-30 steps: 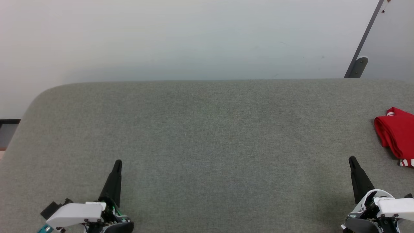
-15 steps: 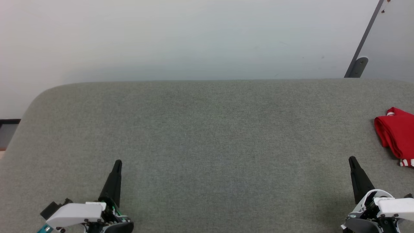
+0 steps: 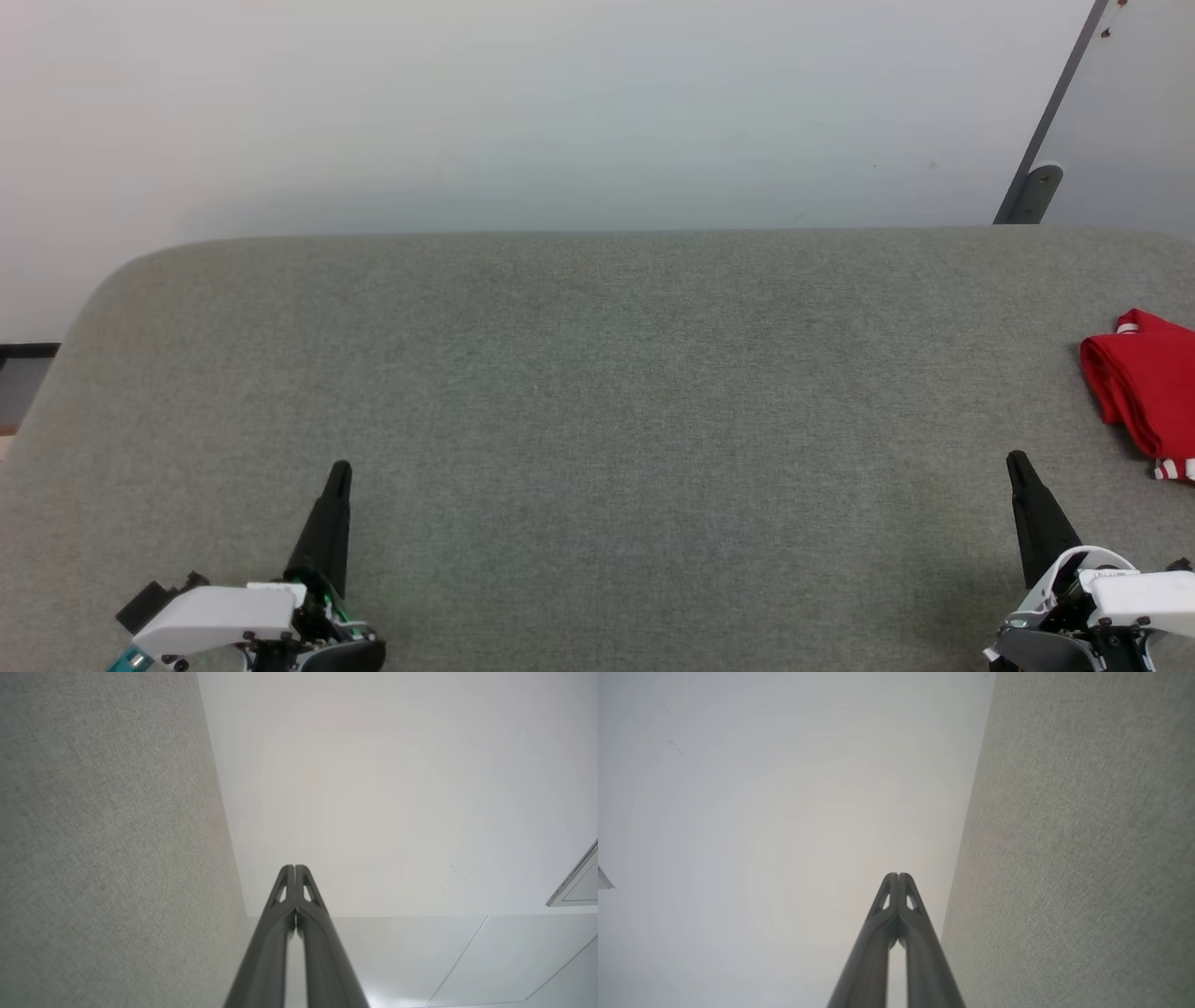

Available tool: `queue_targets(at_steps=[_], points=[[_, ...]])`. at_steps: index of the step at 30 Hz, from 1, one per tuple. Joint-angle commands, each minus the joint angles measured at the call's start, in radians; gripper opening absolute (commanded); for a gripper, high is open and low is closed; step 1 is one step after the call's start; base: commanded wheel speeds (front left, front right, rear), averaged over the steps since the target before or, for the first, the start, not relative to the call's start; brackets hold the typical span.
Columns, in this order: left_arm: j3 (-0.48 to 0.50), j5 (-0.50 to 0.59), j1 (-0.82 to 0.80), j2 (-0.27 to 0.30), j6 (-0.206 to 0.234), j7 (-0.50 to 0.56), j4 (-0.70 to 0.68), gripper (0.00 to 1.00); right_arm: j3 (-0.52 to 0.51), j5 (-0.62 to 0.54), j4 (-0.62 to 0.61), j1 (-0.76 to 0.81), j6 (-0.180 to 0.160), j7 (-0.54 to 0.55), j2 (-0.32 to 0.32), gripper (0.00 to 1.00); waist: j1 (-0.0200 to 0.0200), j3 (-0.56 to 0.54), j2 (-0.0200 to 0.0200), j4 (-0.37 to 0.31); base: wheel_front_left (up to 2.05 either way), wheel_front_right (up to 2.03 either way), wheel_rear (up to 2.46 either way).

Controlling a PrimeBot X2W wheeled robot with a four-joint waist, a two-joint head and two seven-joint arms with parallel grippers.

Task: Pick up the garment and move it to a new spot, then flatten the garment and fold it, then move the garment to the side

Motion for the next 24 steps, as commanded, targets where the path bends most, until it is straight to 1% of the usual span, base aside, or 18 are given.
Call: queue_targets(at_steps=[1, 24], points=[[0.003, 0.003, -0.011, -0.002, -0.005, 0.006, 0.001, 0.0, 0.001, 0.004, 0.0, -0.002, -0.001, 0.002, 0.003, 0.0, 0.0, 0.0, -0.0001, 0.0, 0.0, 0.0, 0.0], [0.005, 0.005, -0.011, -0.003, -0.005, 0.005, 0.001, 0.0, 0.001, 0.004, 0.0, -0.002, -0.001, 0.002, 0.003, 0.0, 0.0, 0.0, -0.0001, 0.0, 0.0, 0.0, 0.0]])
